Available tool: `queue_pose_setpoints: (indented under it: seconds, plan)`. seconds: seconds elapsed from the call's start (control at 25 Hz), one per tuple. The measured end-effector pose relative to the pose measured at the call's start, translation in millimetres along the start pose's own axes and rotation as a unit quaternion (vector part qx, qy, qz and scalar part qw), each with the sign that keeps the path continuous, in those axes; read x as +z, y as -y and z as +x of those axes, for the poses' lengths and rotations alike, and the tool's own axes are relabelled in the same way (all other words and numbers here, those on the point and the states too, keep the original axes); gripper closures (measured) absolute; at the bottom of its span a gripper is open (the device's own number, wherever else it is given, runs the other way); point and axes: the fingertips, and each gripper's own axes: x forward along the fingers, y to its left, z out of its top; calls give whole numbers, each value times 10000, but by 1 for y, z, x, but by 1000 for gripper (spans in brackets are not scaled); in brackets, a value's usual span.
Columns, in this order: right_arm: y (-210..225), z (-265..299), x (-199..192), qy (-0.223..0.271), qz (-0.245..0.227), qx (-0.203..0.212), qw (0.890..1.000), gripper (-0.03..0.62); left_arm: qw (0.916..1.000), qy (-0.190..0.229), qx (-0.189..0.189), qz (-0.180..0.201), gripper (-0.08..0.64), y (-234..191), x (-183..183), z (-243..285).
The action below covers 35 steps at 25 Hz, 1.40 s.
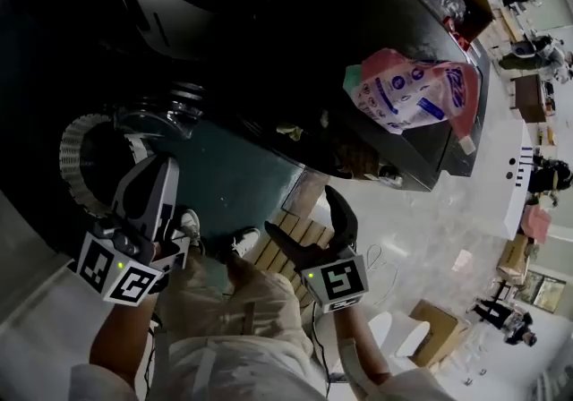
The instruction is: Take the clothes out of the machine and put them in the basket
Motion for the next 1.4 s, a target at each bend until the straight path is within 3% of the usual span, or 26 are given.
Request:
queue_pose_setpoints:
  seconds: [0.36, 0.68, 0.96, 1.16, 1.4]
  plan:
    - [8, 99, -90, 27, -408, -298, 9987, 80, 9991, -59, -311, 293, 546, -76, -84, -8]
    - [31, 177, -167, 159, -477, -699, 9963, 80, 9966, 161, -771, 220, 546, -131, -182, 5]
    - [65, 224, -223, 405, -747, -775, 9934, 80, 9916, 300, -1244, 175, 546, -145, -282, 36]
    - [95, 252, -264, 537, -1034, -1057, 9876, 80, 9862, 348, -1616, 103, 546, -155, -348, 53]
    - [136, 277, -298, 654, -1462, -1416, 9769, 80, 9803, 473, -1917, 103, 546, -177, -398, 62]
